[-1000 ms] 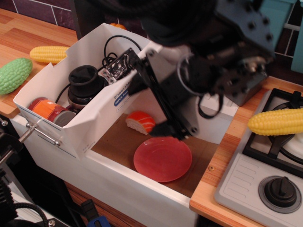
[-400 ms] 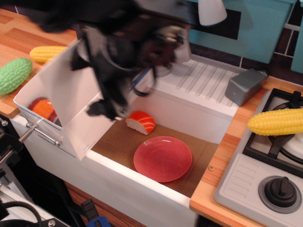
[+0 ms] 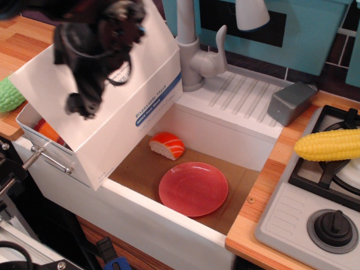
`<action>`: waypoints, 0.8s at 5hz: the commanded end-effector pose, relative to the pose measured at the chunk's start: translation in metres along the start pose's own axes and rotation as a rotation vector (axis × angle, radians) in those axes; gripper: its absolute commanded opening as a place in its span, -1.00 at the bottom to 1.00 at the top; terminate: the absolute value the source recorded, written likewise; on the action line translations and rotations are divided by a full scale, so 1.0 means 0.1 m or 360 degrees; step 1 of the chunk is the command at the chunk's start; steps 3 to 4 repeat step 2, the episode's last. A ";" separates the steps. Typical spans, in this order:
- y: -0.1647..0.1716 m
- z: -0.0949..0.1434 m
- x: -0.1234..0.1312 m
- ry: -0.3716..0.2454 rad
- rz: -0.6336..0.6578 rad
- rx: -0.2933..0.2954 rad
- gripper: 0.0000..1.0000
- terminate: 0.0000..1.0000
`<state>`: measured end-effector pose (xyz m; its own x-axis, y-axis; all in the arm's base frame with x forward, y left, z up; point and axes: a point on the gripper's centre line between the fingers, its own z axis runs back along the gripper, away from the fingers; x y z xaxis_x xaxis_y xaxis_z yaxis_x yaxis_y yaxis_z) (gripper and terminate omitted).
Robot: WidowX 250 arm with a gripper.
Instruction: Close white1fbox flap
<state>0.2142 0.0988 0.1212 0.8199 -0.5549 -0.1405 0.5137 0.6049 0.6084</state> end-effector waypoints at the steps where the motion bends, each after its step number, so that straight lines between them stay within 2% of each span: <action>1: 0.27 -0.22 -0.09 -0.0129 0.0014 -0.0013 1.00 -1.00; 2: 0.27 -0.33 -0.12 -0.0162 0.0019 -0.0033 1.00 1.00; 4: 0.27 -0.33 -0.12 -0.0162 0.0019 -0.0033 1.00 1.00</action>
